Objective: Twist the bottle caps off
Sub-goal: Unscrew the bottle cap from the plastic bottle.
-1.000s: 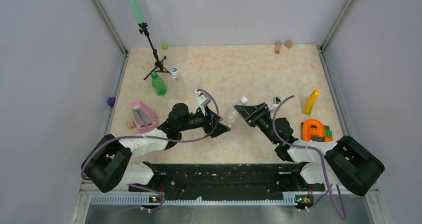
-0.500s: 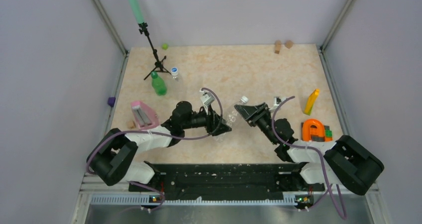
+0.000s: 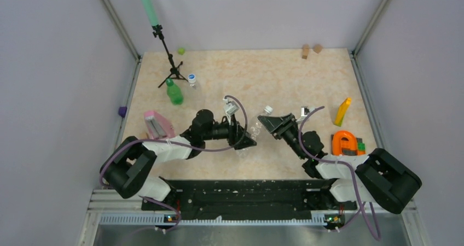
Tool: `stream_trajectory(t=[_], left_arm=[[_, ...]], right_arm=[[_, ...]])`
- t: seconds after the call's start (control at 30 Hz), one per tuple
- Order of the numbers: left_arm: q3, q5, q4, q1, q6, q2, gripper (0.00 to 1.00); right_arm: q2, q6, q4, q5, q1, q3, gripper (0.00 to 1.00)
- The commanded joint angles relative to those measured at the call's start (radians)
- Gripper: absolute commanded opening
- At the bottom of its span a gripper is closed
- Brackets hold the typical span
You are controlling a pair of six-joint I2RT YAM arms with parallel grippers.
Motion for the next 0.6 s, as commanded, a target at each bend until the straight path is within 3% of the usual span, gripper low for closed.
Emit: stream_trajectory(t=[0.0, 0.17, 0.37, 0.57], left_arm=[[0.055, 0.028, 0.052, -0.018, 0.009, 0.005, 0.71], [0.051, 0.051, 0.071, -0.019, -0.005, 0.001, 0.71], [0.099, 0.028, -0.078, -0.020, 0.061, -0.009, 0.55], [0.103, 0.022, -0.131, -0.021, 0.083, -0.042, 0.66]], right_arm=[[0.006, 0.027, 0.110, -0.061, 0.027, 0.017, 0.00], [0.008, 0.022, 0.092, -0.056, 0.027, 0.011, 0.00], [-0.010, 0.025, 0.108, -0.043, 0.027, -0.007, 0.00], [-0.061, 0.014, 0.055, -0.021, 0.027, -0.024, 0.01]])
